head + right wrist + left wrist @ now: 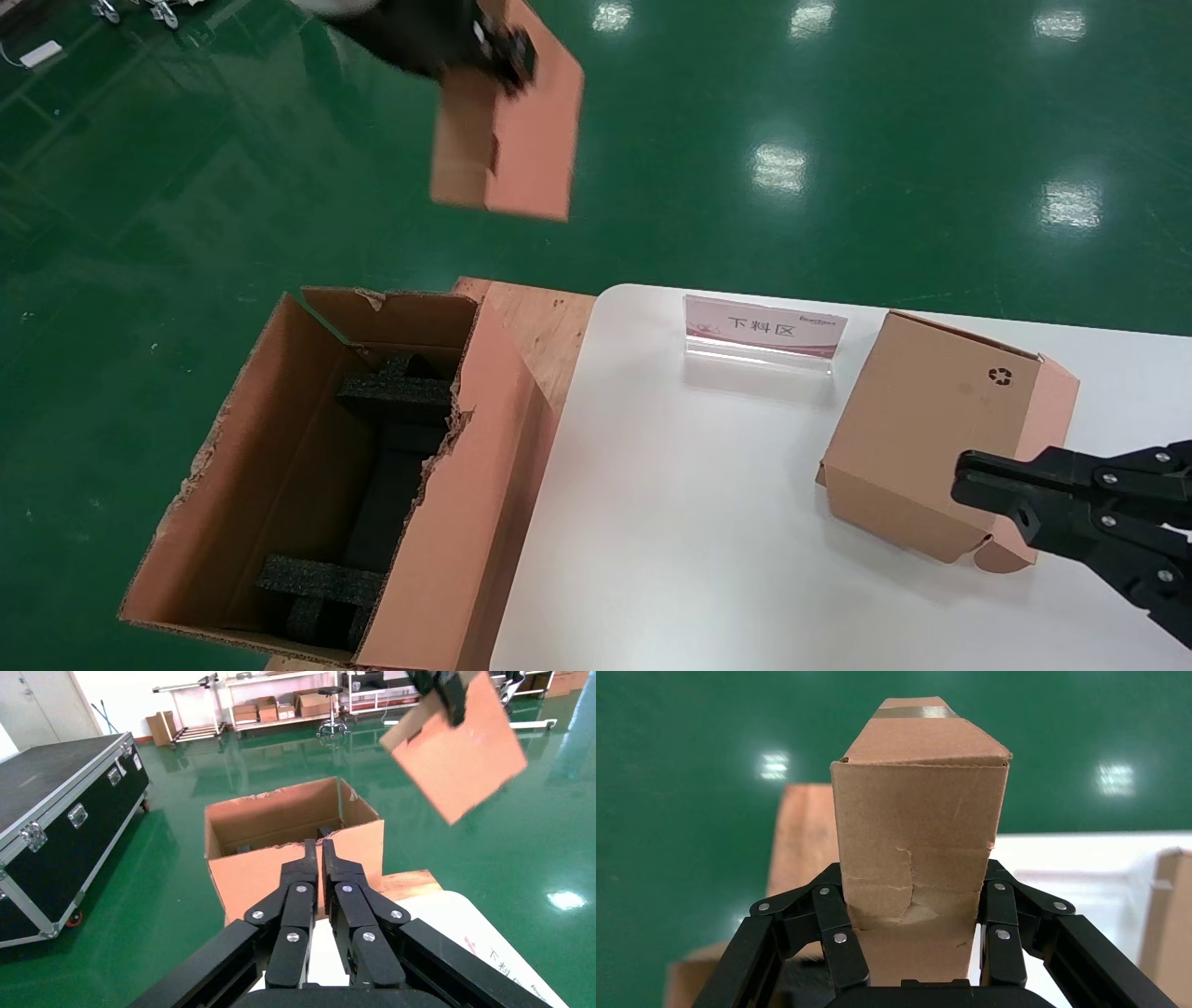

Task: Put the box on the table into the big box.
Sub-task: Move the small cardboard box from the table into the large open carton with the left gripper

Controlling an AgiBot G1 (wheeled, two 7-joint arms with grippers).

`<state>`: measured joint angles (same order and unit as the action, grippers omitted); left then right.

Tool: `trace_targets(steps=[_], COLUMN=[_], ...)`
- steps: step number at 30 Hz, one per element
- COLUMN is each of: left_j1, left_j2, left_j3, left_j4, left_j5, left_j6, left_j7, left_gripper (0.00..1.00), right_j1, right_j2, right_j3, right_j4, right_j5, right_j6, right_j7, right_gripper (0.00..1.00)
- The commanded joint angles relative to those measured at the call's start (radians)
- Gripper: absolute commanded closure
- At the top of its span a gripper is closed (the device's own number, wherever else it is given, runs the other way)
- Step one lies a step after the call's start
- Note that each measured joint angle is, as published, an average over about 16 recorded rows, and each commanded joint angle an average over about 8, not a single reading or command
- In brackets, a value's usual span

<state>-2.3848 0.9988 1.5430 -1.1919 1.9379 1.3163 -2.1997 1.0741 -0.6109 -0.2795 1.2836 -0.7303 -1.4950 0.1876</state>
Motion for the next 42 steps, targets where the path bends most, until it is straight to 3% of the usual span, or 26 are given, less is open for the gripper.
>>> trace_targets(steps=[1,8,19,29,42], left_j1=[-0.019,-0.069,-0.187,-0.239,-0.255], left_j2=[-0.004,-0.022,-0.02,0.0,0.016], left_j3=[-0.004,0.016,0.068,0.175,0.333], left_j4=[0.015,0.047,0.074,0.143,0.225], left_j5=[0.024,0.074,0.079,-0.001,-0.178], left_j6=[-0.001,0.025,0.199,0.357,0.413], left_j7=[0.01,0.033,0.063,0.164,0.333], left_gripper=[1.0,1.0,1.0,1.0,1.0], right_j1=[0.0,0.0,0.0,0.0,0.0], right_j2=[0.0,0.0,0.0,0.0,0.0], right_j3=[0.0,0.0,0.0,0.0,0.0], right_j4=[0.0,0.0,0.0,0.0,0.0], right_j5=[0.0,0.0,0.0,0.0,0.0], right_j6=[0.0,0.0,0.0,0.0,0.0], right_j7=[0.0,0.0,0.0,0.0,0.0], right_gripper=[0.0,0.0,0.0,0.0,0.0])
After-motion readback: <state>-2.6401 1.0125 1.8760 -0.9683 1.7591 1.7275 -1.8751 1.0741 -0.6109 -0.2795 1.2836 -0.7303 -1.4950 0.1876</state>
